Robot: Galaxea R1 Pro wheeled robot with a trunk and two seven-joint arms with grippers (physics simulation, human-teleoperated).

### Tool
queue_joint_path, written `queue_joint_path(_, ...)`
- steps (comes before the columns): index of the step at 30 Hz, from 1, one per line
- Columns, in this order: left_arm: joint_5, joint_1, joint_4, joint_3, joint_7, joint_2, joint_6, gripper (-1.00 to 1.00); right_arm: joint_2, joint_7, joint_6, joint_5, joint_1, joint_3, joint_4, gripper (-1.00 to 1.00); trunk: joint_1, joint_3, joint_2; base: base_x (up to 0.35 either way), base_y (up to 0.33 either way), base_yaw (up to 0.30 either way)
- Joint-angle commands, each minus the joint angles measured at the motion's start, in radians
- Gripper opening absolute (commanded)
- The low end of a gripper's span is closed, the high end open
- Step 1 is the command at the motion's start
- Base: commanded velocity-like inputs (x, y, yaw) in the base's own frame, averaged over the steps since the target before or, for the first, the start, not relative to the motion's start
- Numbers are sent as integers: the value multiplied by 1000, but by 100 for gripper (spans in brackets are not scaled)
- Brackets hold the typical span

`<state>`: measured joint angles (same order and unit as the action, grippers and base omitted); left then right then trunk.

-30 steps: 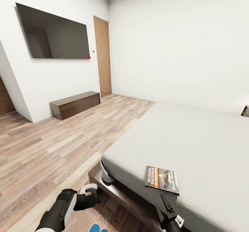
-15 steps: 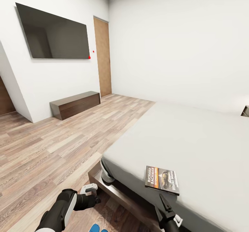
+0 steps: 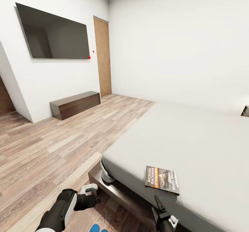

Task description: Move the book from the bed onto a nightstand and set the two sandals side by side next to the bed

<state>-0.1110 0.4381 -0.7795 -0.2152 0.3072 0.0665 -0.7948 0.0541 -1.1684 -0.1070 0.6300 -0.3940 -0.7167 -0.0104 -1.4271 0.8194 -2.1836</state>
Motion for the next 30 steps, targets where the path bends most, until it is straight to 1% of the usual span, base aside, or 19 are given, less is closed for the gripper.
queue_joint_path(1, -10, 1, -1, -6, 9, 1, -4, 100, 4, 0, -9, 10, 0, 5, -1, 100, 0, 1, 0, 0, 0, 0)
queue_joint_path(5, -10, 1, -1, -6, 9, 2, -4, 100, 12, 5, -8, 5, -2, 5, 0, 100, 0, 1, 0, 0, 0, 0)
queue_joint_path(8, -11, 0, 15, -6, 9, 1, -4, 100, 15, 15, -8, 4, -3, 5, 0, 100, 0, 1, 0, 0, 0, 0)
queue_joint_path(13, -12, 0, 41, -5, 9, 1, -3, 100, 16, 22, -8, 3, -3, 6, 0, 100, 0, 1, 0, 0, 0, 0)
queue_joint_path(21, -12, 0, 47, -4, 9, 2, -3, 100, 17, 25, -8, 1, -6, 6, 0, 100, 0, 1, 0, 0, 0, 0)
queue_joint_path(30, -11, 0, 49, -4, 9, 3, 4, 100, 35, 93, -7, 1, -23, 7, 0, 100, 0, 1, 0, 0, 0, 0)
